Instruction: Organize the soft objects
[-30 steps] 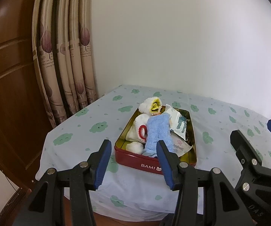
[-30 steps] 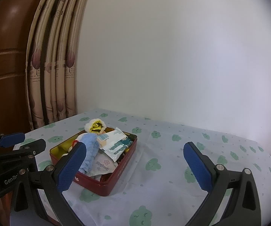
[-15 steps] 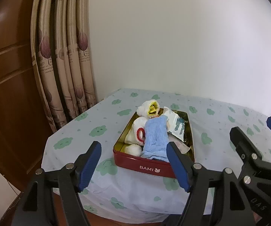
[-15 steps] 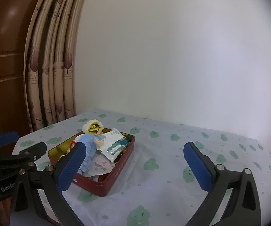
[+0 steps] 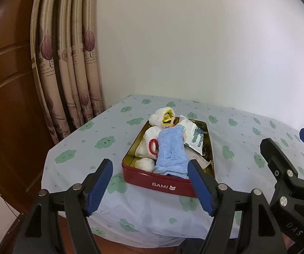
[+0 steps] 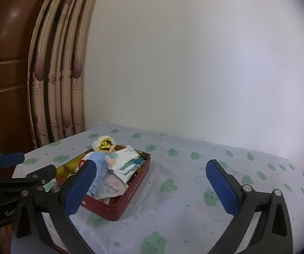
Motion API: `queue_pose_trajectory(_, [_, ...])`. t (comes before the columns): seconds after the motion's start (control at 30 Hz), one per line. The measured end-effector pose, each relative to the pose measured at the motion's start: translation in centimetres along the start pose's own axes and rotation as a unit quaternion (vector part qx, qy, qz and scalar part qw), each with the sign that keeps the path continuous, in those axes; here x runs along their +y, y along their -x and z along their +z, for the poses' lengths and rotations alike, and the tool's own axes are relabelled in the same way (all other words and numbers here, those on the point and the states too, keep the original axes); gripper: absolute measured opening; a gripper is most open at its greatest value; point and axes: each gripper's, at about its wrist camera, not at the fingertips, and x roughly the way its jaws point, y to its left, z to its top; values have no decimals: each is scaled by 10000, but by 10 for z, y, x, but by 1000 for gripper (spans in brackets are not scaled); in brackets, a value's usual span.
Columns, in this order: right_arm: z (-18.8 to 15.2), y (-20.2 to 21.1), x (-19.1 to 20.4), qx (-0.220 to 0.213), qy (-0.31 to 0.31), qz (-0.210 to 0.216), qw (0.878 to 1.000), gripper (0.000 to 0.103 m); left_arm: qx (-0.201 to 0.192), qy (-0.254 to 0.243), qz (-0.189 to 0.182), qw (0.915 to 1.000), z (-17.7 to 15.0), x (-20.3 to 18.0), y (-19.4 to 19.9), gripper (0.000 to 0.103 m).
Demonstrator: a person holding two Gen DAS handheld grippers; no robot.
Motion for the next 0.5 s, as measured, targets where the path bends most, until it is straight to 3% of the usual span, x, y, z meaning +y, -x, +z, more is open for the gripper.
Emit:
queue_pose_trajectory(0.3, [1,0,-2,-5,3,-16,10000,103,4,19,56,10000,0,1,0,81])
queue_pose_trajectory(0.37, [0,1,-3,-17,15,-20,10000,103,-38,114,129,9998,-2,4,1,88])
queue_pose_trajectory(0.5, [0,1,-5,15,-23,-11,10000,103,-42,281,-133,9995,-5,9,-1,89])
